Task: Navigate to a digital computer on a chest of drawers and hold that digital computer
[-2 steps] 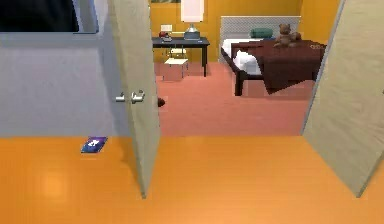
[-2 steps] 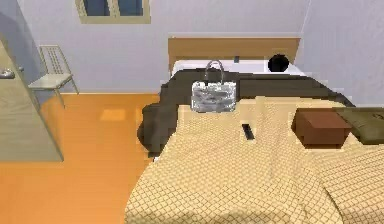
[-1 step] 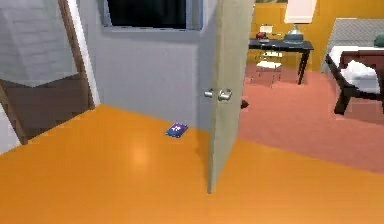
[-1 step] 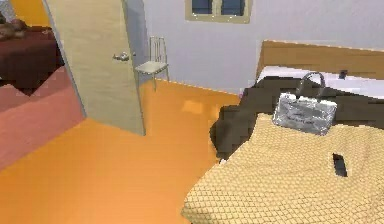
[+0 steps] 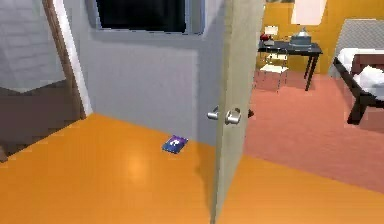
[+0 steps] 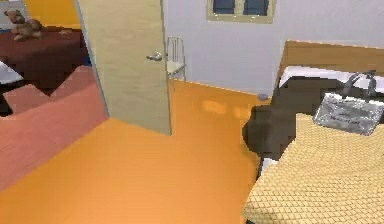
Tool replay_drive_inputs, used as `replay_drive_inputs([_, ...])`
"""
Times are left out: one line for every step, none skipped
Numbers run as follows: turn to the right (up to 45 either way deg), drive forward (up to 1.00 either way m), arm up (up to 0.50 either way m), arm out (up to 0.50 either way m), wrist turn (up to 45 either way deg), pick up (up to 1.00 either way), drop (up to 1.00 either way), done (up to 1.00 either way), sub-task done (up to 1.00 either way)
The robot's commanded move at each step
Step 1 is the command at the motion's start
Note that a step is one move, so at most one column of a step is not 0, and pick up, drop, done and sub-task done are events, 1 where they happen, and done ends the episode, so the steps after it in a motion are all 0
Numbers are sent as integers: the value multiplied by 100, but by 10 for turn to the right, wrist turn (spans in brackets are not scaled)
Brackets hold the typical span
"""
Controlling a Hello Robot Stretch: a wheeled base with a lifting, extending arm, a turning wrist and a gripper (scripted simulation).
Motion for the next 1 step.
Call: replay_drive_inputs([450, 0, 0, 0, 0, 0, 0, 0, 0])
